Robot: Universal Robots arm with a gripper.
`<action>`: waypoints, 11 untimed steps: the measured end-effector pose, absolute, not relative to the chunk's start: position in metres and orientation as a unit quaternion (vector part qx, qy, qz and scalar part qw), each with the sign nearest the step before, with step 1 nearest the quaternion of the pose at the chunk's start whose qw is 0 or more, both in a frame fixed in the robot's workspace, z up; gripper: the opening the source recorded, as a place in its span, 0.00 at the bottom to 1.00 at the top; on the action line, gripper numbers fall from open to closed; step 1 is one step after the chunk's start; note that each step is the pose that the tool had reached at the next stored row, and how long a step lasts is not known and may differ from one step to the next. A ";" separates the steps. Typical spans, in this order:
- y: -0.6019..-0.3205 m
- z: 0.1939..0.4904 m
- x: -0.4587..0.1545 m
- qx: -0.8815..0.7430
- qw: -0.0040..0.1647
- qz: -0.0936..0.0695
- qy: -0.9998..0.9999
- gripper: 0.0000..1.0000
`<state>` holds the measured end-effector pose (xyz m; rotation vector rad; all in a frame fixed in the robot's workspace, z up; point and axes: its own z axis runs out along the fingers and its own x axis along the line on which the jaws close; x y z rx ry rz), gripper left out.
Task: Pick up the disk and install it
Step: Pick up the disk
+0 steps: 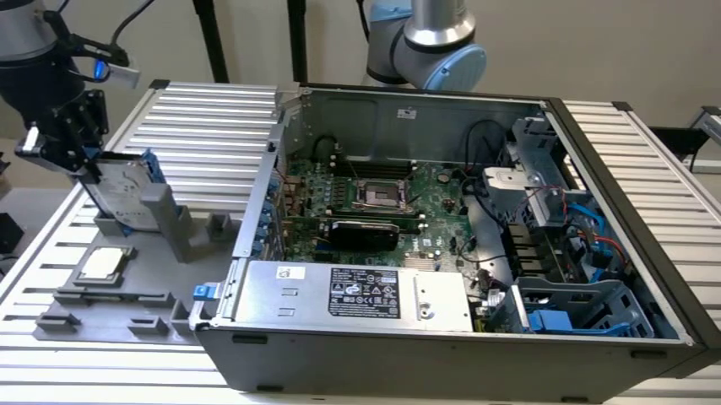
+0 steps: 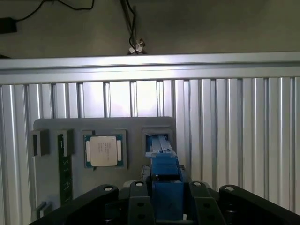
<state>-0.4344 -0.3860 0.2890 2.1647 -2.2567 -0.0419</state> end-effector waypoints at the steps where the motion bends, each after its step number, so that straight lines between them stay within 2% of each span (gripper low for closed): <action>1: -0.386 0.289 -0.434 0.692 0.007 -0.013 -0.722 0.33; 11: -0.388 0.289 -0.434 0.692 0.007 -0.014 -0.722 0.33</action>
